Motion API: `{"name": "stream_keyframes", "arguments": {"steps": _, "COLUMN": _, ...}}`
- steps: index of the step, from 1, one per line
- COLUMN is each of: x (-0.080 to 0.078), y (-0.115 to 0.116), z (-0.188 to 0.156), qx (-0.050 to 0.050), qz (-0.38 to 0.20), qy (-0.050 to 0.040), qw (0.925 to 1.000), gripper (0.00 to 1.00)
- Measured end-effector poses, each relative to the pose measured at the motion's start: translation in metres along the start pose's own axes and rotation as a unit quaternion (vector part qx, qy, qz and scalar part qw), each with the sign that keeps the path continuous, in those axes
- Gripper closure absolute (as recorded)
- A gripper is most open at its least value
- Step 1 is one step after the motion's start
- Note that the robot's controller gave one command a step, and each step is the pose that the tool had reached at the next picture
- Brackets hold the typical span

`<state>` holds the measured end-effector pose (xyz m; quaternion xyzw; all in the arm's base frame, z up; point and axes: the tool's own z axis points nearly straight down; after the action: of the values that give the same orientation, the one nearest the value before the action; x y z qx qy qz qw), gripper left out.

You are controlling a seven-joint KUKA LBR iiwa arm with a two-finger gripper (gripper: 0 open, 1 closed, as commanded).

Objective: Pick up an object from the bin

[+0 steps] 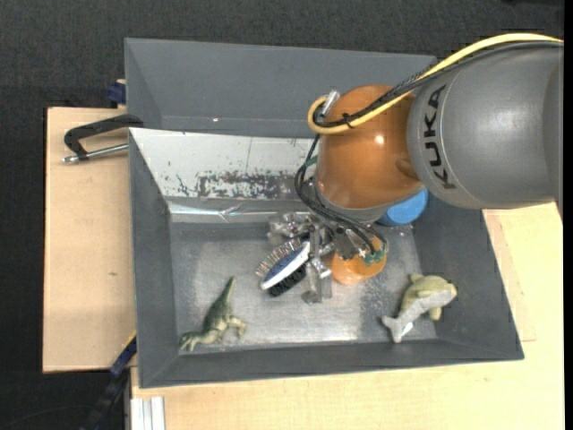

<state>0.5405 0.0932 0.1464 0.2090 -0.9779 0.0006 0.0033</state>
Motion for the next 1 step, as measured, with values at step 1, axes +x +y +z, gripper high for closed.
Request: {"name": "stream_keyframes", "arguments": {"steps": 1, "x": 0.0034, "y": -0.0193, "z": 0.0723, "qx": 0.000, "qz": -0.039, "qy": -0.0071, "qw": 0.9992, "gripper": 0.00}}
